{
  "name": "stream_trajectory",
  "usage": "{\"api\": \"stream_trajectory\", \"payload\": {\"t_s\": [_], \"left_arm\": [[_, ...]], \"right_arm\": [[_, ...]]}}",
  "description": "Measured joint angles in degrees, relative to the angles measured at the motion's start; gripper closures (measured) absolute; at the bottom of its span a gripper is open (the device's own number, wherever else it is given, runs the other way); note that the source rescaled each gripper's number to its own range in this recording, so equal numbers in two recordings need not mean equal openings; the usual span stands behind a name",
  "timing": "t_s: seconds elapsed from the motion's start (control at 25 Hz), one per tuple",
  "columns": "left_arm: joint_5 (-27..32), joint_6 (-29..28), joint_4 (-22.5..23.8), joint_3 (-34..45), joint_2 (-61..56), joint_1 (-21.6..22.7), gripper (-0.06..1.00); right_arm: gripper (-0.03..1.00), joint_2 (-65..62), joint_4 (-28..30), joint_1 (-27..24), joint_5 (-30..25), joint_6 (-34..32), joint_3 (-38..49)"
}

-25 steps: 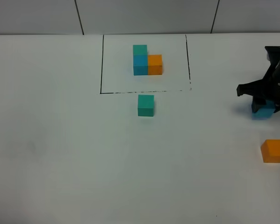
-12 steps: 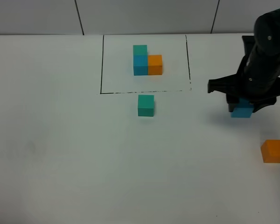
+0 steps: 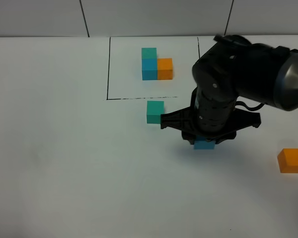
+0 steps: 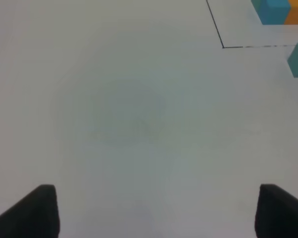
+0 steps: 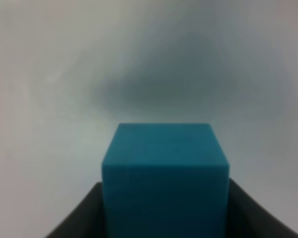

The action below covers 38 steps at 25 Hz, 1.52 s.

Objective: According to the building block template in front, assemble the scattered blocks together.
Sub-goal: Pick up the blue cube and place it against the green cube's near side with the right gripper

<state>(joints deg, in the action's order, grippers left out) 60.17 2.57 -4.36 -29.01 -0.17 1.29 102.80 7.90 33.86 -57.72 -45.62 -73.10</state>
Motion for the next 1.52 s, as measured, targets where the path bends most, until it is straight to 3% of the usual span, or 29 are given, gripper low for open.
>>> {"api": "stream_trajectory", "payload": {"t_s": [0.24,0.92,1.52], "left_arm": [[0.0,0.0,0.1,0.0,0.0,0.0,0.13],[0.0,0.0,0.1,0.0,0.0,0.0,0.13],[0.0,0.0,0.1,0.0,0.0,0.0,0.13]], "right_arm": [[0.95,3.2,-0.4,4.3,3.7,-2.0,-0.2],[0.96,14.3,-0.4,4.3,6.9,-1.5,-10.0],[0.96,21.9,0.9,4.3,6.5,-1.5,-17.7]]}}
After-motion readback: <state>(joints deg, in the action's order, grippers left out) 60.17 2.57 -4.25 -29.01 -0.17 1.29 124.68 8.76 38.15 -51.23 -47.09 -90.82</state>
